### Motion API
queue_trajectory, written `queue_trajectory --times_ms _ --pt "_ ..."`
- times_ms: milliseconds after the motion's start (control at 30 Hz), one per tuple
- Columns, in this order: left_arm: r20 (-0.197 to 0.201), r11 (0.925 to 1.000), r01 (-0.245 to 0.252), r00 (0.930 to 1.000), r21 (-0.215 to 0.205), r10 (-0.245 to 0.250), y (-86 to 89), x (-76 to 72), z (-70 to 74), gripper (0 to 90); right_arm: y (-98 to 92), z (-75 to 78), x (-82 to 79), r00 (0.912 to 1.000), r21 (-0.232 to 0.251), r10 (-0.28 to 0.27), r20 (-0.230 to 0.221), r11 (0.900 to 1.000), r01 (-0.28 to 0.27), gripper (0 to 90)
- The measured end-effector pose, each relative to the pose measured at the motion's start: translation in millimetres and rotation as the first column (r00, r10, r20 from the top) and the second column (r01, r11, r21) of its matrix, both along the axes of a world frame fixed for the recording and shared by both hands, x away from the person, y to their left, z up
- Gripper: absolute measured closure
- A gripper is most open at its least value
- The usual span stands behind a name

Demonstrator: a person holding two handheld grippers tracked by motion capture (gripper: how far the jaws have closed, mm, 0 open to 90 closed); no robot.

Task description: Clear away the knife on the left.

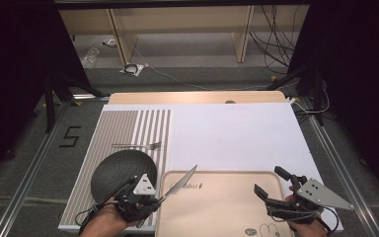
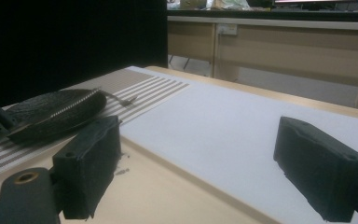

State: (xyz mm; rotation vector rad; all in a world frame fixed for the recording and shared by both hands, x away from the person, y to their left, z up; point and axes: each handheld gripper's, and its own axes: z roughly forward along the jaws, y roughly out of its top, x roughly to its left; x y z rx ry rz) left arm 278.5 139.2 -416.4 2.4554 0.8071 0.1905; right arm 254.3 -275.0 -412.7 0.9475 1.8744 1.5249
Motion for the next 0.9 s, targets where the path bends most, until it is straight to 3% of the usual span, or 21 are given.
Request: queue_trajectory --times_ms 133,233,367,533,700,900 --pt "-0.019 1.0 -0.006 0.9998 -0.005 0.006 -6.1 1.4 -2.4 79.2 -0.1 0.2 -0.1 1.0 0.002 0.0 -0.001 1.0 0.0 15.7" --pt "-0.074 0.9987 -0.026 0.997 -0.044 0.023 -6.0 8.9 -7.4 79.2 0.0 0.5 -0.3 1.0 0.003 0.0 0.002 1.0 0.0 15.7" --pt "-0.082 0.9991 -0.038 0.996 -0.021 0.036 -8.1 10.9 -11.1 79.2 0.0 0.8 -0.8 1.0 0.001 0.0 0.004 1.0 0.0 15.7" --pt "-0.09 0.9992 -0.016 0.9958 -0.036 0.013 -15.7 7.9 -5.8 79.2 -0.5 0.8 -0.4 1.0 0.0 -0.003 0.0 1.0 0.003 15.7" --pt "-0.089 0.9993 0.034 0.9954 -0.018 -0.035 -33.1 0.3 -2.7 79.2 -0.4 1.0 -0.8 1.0 0.003 -0.002 0.004 1.0 0.002 15.7" --pt "-0.096 0.9977 0.068 0.993 0.001 -0.068 -46.4 1.1 -5.1 79.2 -0.2 1.3 -1.2 1.0 0.004 -0.001 0.004 1.0 0.001 15.8"
